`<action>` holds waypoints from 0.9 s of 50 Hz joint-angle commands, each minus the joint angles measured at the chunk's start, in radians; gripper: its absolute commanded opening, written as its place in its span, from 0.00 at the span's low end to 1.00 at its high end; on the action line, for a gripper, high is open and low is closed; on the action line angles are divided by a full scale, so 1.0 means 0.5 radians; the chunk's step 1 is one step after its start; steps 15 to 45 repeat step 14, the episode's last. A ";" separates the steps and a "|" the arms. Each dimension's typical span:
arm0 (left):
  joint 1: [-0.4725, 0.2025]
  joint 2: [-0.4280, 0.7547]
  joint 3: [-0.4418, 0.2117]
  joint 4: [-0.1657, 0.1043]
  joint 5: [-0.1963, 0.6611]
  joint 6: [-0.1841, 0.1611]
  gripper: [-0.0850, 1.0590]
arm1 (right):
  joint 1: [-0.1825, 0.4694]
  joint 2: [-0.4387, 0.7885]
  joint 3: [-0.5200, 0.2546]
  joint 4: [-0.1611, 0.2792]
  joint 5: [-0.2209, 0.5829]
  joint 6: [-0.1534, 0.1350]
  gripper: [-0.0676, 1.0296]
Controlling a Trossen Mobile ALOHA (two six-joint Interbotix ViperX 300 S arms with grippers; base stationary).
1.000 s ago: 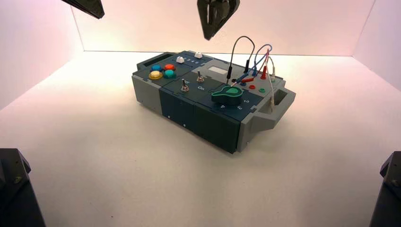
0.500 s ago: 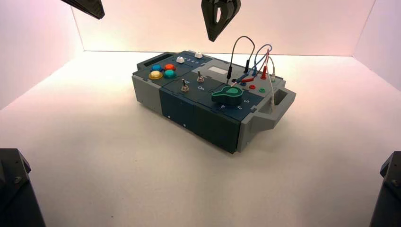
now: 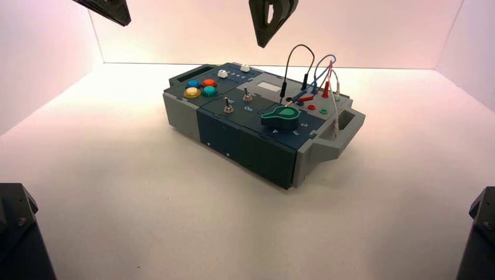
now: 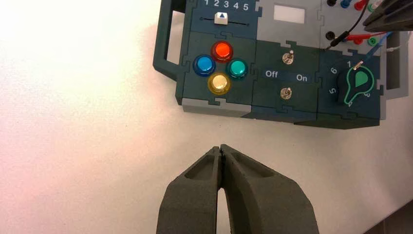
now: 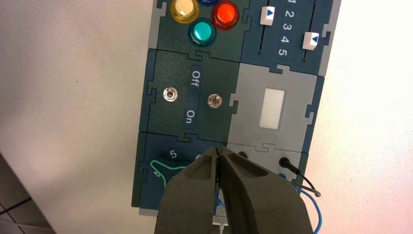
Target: Close right gripper.
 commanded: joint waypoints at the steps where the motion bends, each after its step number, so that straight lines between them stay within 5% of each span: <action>1: -0.009 0.015 -0.058 0.003 -0.012 0.003 0.05 | -0.003 -0.080 -0.031 0.000 -0.012 -0.006 0.04; 45: -0.009 0.040 -0.074 0.003 -0.021 0.003 0.05 | -0.003 -0.098 -0.031 0.000 -0.012 -0.006 0.04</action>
